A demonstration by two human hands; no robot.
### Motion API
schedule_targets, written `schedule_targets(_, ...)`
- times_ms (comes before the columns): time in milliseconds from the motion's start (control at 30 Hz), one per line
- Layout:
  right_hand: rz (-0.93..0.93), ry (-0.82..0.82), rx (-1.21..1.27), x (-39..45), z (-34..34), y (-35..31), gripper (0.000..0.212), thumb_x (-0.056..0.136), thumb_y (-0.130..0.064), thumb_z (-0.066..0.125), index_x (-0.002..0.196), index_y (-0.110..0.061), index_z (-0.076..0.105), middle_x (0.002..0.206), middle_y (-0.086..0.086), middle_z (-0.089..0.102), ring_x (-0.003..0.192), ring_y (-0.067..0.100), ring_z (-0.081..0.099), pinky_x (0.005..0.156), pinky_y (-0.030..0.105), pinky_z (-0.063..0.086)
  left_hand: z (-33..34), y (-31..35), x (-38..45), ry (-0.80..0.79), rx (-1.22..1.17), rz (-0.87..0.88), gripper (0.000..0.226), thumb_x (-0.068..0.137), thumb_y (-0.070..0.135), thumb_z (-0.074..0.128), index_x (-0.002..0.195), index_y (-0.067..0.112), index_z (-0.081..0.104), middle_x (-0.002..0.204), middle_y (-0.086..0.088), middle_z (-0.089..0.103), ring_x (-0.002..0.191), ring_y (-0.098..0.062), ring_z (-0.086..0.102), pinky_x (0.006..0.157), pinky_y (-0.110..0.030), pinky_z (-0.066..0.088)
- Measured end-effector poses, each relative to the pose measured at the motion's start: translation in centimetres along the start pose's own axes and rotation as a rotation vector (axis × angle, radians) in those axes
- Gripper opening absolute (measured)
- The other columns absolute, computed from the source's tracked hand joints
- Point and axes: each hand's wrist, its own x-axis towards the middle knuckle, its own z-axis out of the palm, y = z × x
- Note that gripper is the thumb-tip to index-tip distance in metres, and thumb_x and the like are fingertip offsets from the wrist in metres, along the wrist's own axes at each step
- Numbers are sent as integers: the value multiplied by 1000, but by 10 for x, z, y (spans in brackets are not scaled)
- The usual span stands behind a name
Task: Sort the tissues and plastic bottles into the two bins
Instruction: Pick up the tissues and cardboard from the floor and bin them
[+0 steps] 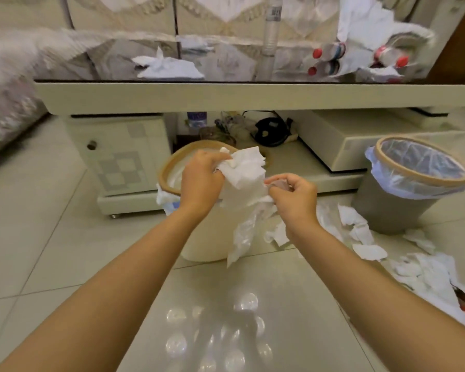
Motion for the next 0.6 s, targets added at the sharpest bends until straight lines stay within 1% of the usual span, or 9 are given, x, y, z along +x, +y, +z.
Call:
schedule_targets(67,22,24,16,8,13,-6,19,80,2,60,74,-12,70,73,-1,65,71,15,61,65,32,55,0,-11,19,-24,104,-43,41,90,6,51,127,22,61,127,-7,55,108,-25,55,84,-25,41)
schedule_targets(133,44,53,30,16,22,-10,19,81,1,60,74,-14,70,77,2,67,78,22,65,69,36,59,0,-25,33,-201,275,-114,53,95,18,46,146,28,36,147,-9,36,116,-29,51,86,-30,41)
schedule_targets(233,70,103,56,29,34,-14,22,82,2,59,72,-15,69,75,3,68,76,23,66,70,36,59,-5,-44,42,-406,452,-136,65,99,39,39,151,38,1,161,-6,10,137,-33,35,100,-41,41)
schedule_targets(300,89,144,66,40,45,-17,25,82,2,57,71,-16,69,77,4,69,75,22,66,68,33,59,-7,-50,43,-341,378,-100,58,101,37,36,152,35,8,157,0,24,132,-23,40,94,-33,41)
schedule_targets(333,92,169,76,45,51,-19,26,82,2,56,69,-17,69,78,4,69,76,21,66,68,32,58,-8,-50,42,-293,292,-98,53,102,35,35,152,32,19,147,3,40,117,-16,49,82,-24,42)
schedule_targets(367,88,191,91,50,57,-22,28,82,2,56,68,-18,68,79,3,69,77,20,65,67,30,56,-9,-51,40,-254,194,-126,46,102,33,35,148,28,31,129,5,54,98,-10,53,71,-19,39)
schedule_targets(433,53,210,121,58,70,-29,29,84,2,54,69,-18,68,78,-1,67,77,15,62,63,23,51,-6,-53,34,-186,-21,-225,32,102,33,35,126,22,54,92,8,57,74,-7,49,63,-24,39)
schedule_targets(500,-4,212,123,67,83,-36,28,87,2,51,74,-16,69,83,-1,66,80,13,60,58,16,44,-3,-56,30,-99,-165,-272,30,103,33,34,105,19,60,82,11,55,74,-8,51,70,-30,42)
schedule_targets(600,-93,219,43,79,99,-31,35,90,2,44,78,-19,69,97,4,67,91,17,62,70,24,53,-1,-60,30,42,-294,-308,34,103,39,29,101,24,59,87,10,64,85,-9,60,77,-27,47)
